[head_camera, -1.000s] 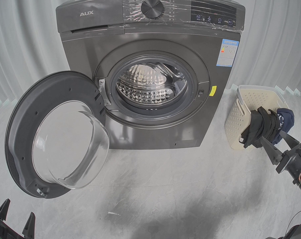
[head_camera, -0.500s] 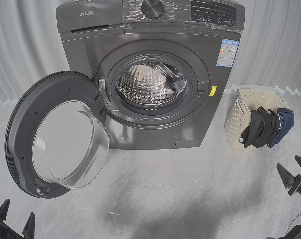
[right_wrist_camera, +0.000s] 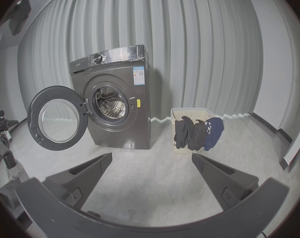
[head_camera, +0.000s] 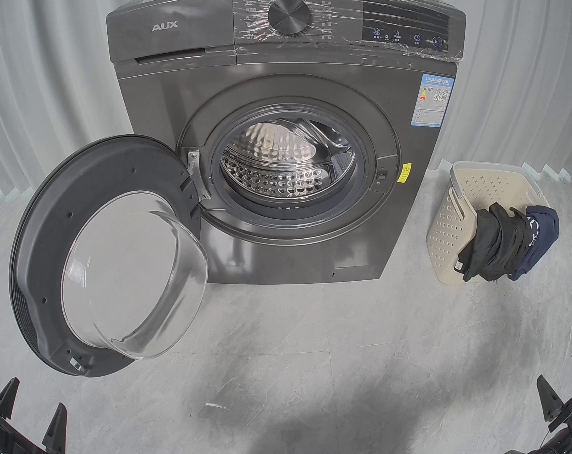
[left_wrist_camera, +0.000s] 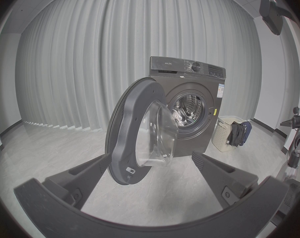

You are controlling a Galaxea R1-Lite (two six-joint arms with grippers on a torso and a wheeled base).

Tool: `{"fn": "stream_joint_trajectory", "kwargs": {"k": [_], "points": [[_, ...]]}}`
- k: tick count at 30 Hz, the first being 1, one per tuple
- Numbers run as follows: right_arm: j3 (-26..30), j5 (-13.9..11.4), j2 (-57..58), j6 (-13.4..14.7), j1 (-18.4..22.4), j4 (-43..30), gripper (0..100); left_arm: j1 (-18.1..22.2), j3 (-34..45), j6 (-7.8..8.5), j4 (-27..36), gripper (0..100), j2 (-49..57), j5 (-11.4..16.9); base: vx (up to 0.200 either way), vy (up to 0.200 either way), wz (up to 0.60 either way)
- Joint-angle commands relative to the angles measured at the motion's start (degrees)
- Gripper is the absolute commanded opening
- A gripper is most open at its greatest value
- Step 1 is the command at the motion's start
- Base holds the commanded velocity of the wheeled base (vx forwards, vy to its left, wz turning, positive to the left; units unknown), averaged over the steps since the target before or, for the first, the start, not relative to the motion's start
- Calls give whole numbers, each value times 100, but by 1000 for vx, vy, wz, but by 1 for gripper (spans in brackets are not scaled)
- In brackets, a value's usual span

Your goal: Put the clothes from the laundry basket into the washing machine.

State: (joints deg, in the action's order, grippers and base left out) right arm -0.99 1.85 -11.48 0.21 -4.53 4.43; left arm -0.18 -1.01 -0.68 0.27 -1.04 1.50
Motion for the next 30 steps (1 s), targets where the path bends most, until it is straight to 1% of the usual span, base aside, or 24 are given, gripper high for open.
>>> {"fn": "stream_joint_trajectory", "kwargs": {"k": [1,2,3,5,6,8,9,10,12,13,14,15,16,19,21,30], "points": [[55,-185,1113,-249,445,-223,100,1,84,-2,0,100,95,-1,0,0,0],[55,-203,1148,-328,427,-223,100,1,84,-11,0,100,95,-1,0,-200,0],[55,-203,1148,-328,427,-223,100,1,84,-11,0,100,95,-1,0,-200,0],[64,-80,1148,-337,418,-196,100,1,84,-11,0,100,95,-1,0,-200,0],[90,43,1148,-328,436,-152,100,1,92,-11,0,100,95,-1,0,-200,0],[90,491,1148,-135,445,-170,100,1,84,-11,0,100,95,-1,0,-200,0],[90,588,1148,-73,445,-179,100,1,84,-11,0,100,95,-1,0,-200,0],[81,623,1148,-21,436,-196,100,1,84,-2,0,100,95,-1,0,-200,0],[72,395,1131,32,401,-249,100,1,92,-11,0,100,95,-1,0,-200,0],[72,254,1113,181,418,-311,100,1,84,-2,0,100,95,-1,0,-200,0],[55,157,1096,261,410,-399,100,1,92,7,0,100,104,-1,0,-200,0],[64,131,1096,261,418,-407,100,1,84,7,0,100,95,-1,0,-200,0],[90,34,1096,146,418,-443,100,1,92,-2,0,100,95,-1,0,-200,0],[90,-45,1096,-38,445,-460,100,1,92,-2,0,100,95,-1,0,-200,0],[90,-89,1113,-21,418,-460,100,1,84,-2,0,100,95,-1,0,-200,0],[90,-89,1113,-30,418,-460,100,1,92,-2,0,100,95,-1,0,-200,0]]}}
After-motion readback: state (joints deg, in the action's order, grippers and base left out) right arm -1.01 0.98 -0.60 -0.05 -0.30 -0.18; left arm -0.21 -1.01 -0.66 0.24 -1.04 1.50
